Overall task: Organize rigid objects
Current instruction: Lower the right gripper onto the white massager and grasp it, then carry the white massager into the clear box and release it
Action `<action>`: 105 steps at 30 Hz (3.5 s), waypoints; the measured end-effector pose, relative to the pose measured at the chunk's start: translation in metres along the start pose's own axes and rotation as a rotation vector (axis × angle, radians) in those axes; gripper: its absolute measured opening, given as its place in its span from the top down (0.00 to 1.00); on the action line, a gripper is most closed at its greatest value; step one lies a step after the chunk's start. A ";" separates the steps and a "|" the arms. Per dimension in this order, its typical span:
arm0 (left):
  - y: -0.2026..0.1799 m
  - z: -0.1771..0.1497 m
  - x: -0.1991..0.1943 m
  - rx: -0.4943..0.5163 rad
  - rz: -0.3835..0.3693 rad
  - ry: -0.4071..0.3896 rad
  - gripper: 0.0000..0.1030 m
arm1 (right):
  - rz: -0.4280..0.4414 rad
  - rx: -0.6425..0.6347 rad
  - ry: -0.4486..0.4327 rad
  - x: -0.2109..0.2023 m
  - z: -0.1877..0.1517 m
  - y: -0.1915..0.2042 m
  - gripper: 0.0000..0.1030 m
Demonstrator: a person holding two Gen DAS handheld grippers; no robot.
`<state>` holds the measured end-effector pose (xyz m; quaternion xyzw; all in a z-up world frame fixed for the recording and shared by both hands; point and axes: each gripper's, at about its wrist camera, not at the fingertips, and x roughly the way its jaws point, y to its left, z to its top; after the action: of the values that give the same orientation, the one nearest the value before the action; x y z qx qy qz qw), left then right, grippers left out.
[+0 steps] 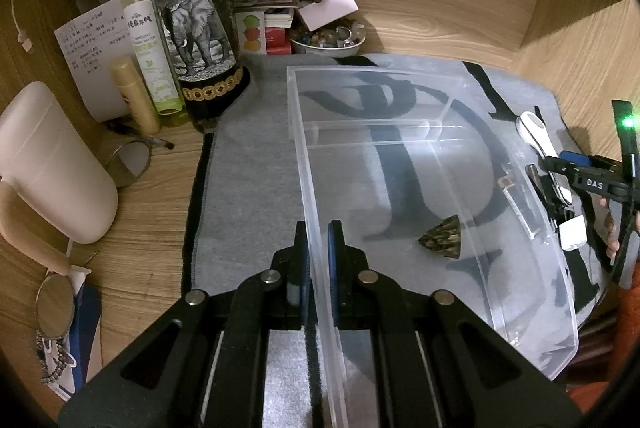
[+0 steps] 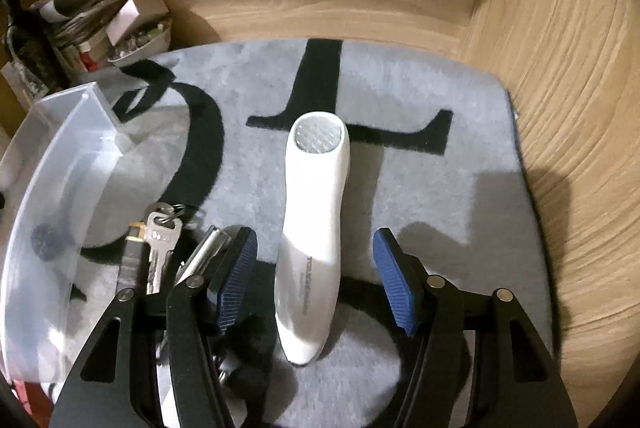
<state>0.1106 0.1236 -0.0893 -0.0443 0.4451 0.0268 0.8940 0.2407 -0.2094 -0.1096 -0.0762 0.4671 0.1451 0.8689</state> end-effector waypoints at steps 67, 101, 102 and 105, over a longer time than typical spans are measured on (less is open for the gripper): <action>-0.001 0.001 -0.001 0.009 -0.026 -0.015 0.92 | 0.347 -0.365 -0.222 -0.070 0.015 0.194 0.71; -0.001 0.001 0.000 0.013 -0.030 -0.014 0.92 | 0.337 -0.496 -0.002 -0.027 0.005 0.231 0.66; -0.001 0.001 0.000 0.012 -0.030 -0.014 0.92 | 0.335 -0.491 -0.010 -0.029 0.005 0.228 0.64; -0.001 0.001 0.000 0.013 -0.029 -0.014 0.92 | 0.325 -0.474 -0.044 -0.036 0.008 0.222 0.58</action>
<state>0.1115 0.1223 -0.0886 -0.0446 0.4382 0.0111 0.8977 0.1561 -0.0040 -0.0743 -0.1983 0.4073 0.3892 0.8021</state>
